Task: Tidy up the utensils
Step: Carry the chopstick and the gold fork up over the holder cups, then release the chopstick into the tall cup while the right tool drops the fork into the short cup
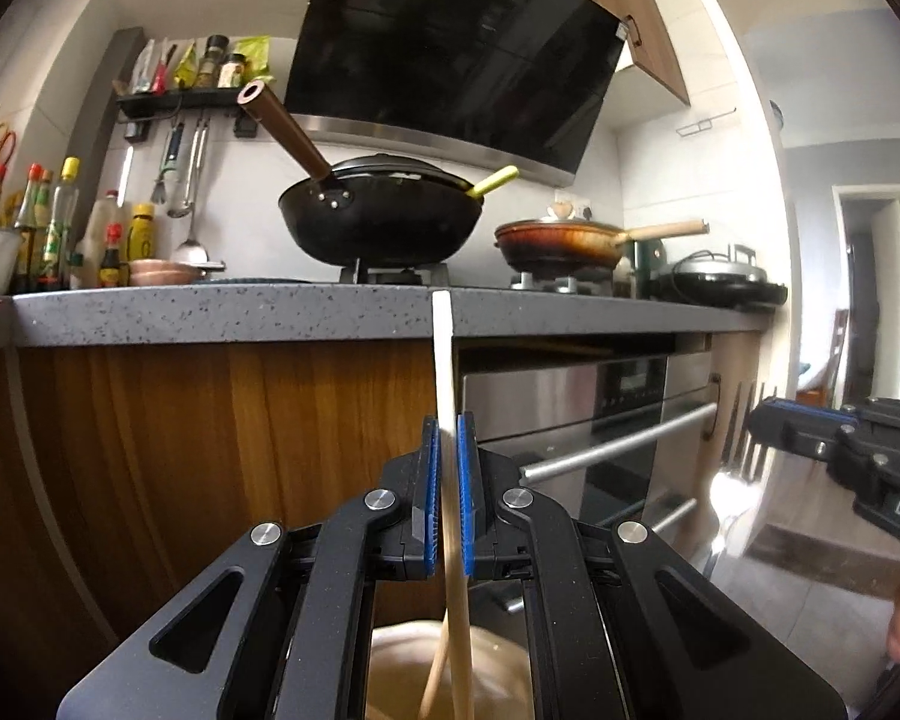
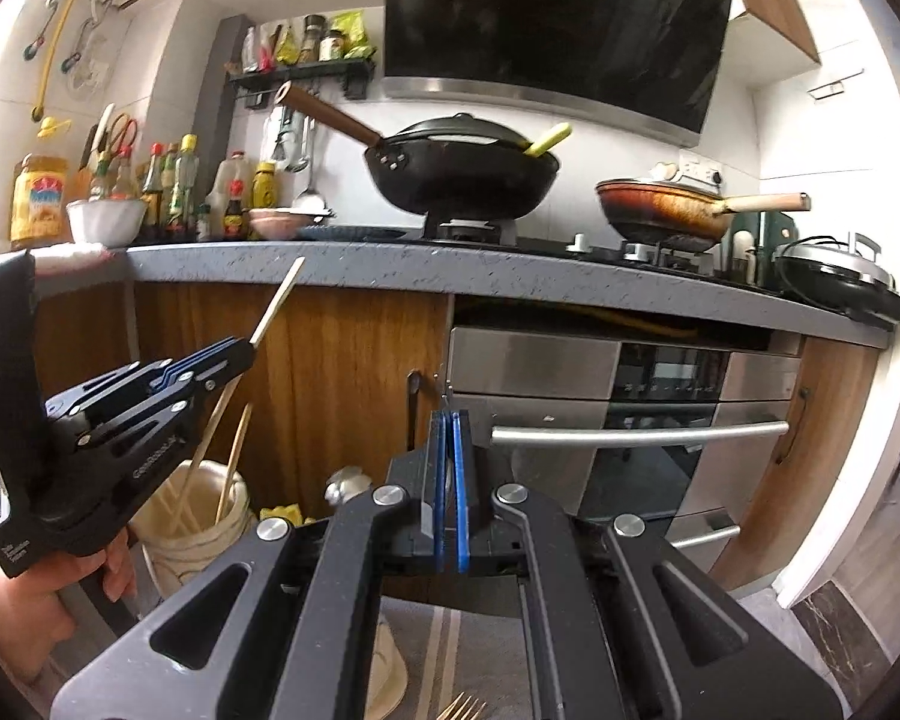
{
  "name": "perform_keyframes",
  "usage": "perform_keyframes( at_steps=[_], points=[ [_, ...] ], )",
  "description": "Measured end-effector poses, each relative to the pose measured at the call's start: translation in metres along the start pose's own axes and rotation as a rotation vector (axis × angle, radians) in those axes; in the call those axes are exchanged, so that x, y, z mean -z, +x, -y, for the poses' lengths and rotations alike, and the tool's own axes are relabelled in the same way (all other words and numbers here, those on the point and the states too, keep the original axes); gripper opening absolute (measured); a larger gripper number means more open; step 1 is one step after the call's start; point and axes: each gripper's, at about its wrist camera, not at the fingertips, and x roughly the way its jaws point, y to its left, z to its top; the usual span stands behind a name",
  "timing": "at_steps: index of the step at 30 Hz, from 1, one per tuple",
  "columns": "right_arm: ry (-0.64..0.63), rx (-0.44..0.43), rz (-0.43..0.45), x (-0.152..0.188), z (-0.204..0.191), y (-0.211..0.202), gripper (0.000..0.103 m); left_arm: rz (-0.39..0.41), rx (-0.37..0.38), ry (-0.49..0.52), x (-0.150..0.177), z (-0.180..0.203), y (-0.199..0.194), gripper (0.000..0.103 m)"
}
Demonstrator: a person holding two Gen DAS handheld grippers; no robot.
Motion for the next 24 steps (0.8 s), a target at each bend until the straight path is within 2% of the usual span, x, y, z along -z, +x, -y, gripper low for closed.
perform_keyframes(
  at_steps=[6,13,24],
  points=[
    [-0.014,-0.046,-0.049,0.015,-0.009,0.007,0.002,-0.015,0.015,0.017,0.007,-0.003,-0.02,0.006],
    [0.038,-0.084,-0.111,0.03,-0.006,0.015,0.002,-0.045,0.003,0.045,0.015,-0.007,-0.041,0.007],
    [0.08,-0.069,-0.142,0.038,0.0,0.02,0.002,-0.133,-0.023,0.062,0.025,-0.014,-0.056,0.007]
  ],
)
